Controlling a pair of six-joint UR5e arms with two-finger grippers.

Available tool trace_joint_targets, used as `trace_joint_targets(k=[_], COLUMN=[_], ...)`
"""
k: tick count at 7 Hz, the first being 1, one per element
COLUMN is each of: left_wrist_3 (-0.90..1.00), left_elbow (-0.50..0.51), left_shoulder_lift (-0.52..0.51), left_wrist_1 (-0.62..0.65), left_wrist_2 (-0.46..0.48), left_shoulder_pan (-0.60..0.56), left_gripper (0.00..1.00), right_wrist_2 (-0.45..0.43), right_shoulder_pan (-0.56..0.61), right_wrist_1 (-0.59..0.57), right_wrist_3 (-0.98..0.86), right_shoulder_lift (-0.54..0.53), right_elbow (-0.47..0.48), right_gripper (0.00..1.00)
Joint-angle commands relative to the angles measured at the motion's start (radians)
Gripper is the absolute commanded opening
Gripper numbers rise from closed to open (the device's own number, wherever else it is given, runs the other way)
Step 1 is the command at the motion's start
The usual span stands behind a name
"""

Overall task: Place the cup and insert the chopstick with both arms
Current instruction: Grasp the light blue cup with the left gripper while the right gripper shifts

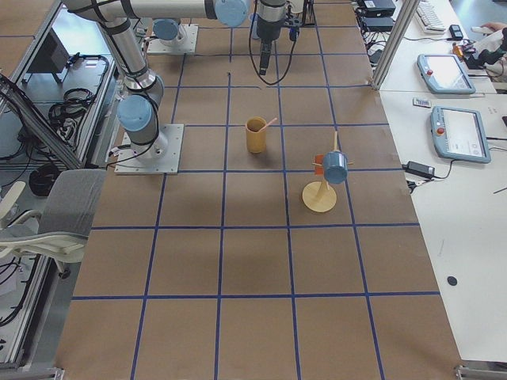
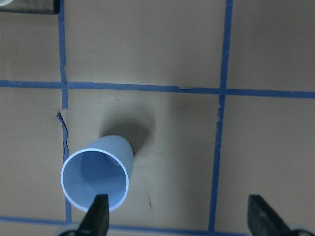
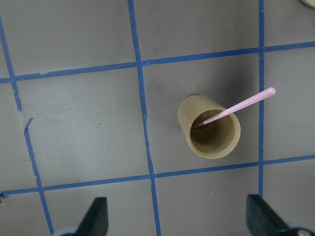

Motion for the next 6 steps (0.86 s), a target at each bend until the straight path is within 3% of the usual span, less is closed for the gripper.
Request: trace_joint_targets(k=[1, 2, 3, 4, 6], left_wrist_3=[0.06, 0.074, 0.079, 0.083, 0.074], left_elbow=[-0.072, -0.072, -0.073, -0.072, -0.063], left_shoulder_lift=[-0.059, -0.073, -0.083, -0.083, -0.08], left_wrist_1=[0.057, 0.06, 0.057, 0.057, 0.063], left_wrist_2=[0.017, 0.068, 0.093, 0.1, 0.094], left_shoulder_pan=[0.039, 0.04, 0.04, 0.04, 0.038], left_gripper=[0.93, 0.5, 0.17, 0.0, 0.0], right_wrist_2=[0.008, 0.011, 0.009, 0.003, -0.001], right_shoulder_pan=[-0.125, -0.138, -0.138, -0.139, -0.156], right_wrist_1=[0.001, -0.012, -0.049, -0.107, -0.303], right_wrist_3=[-0.094, -0.172, -0.169, -0.168, -0.181], right_shoulder_lift=[0.04, 0.045, 0.057, 0.065, 0.067], right_elbow=[0.001, 0.001, 0.008, 0.045, 0.156], right_gripper=[1.0, 1.0, 1.0, 1.0, 1.0])
